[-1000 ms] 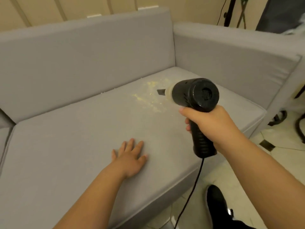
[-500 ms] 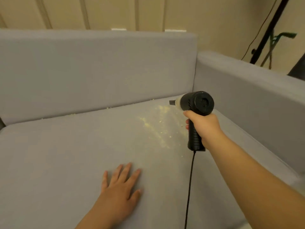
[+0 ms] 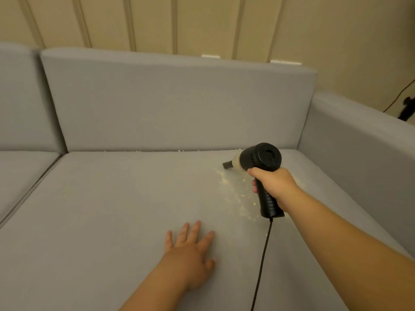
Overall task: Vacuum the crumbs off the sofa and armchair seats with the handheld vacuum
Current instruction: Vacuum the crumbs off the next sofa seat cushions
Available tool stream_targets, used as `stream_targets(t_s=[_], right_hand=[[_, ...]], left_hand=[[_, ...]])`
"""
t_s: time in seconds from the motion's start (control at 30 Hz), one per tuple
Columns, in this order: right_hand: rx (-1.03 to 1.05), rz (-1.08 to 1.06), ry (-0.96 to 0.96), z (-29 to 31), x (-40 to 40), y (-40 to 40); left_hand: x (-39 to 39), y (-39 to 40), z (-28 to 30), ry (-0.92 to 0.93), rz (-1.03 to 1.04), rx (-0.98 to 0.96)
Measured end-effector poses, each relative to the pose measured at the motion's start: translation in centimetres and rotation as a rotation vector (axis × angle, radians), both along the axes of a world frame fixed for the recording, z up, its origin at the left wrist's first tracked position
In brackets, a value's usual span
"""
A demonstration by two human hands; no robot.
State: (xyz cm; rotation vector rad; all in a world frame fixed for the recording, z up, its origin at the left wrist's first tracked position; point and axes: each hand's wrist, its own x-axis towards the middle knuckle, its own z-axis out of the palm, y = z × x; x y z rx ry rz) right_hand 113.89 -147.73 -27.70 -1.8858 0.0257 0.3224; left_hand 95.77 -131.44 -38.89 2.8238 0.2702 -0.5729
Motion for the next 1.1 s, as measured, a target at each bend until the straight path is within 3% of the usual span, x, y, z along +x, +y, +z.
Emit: stream_targets(t_s=[0.17, 0.37, 0.53, 0.87, 1.1], right_hand=[[0.005, 0.065, 0.010, -0.6, -1.2, -0.3], [0.080, 0.000, -0.033, -1.0, -2.7, -0.8], [-0.013, 0.031, -0.043, -1.6, -3.6, -1.2], [0.009, 0.080, 0.009, -1.2, -3.3, 0.8], [0.059, -0.137, -0.007, -2.4, -6.6, -3.1]], left_hand=[[0.1, -0.3, 0.8, 0.043, -0.009, 0.011], [-0.2, -1.2, 1.3, 0.084, -0.018, 0.001], [-0.3, -1.0, 0.9, 0.078, -0.034, -0.002], [1.6, 0.2, -0.6, 0.105, 0.007, -0.004], [1.9, 0.1, -1.6, 0.098, -0.003, -0.001]])
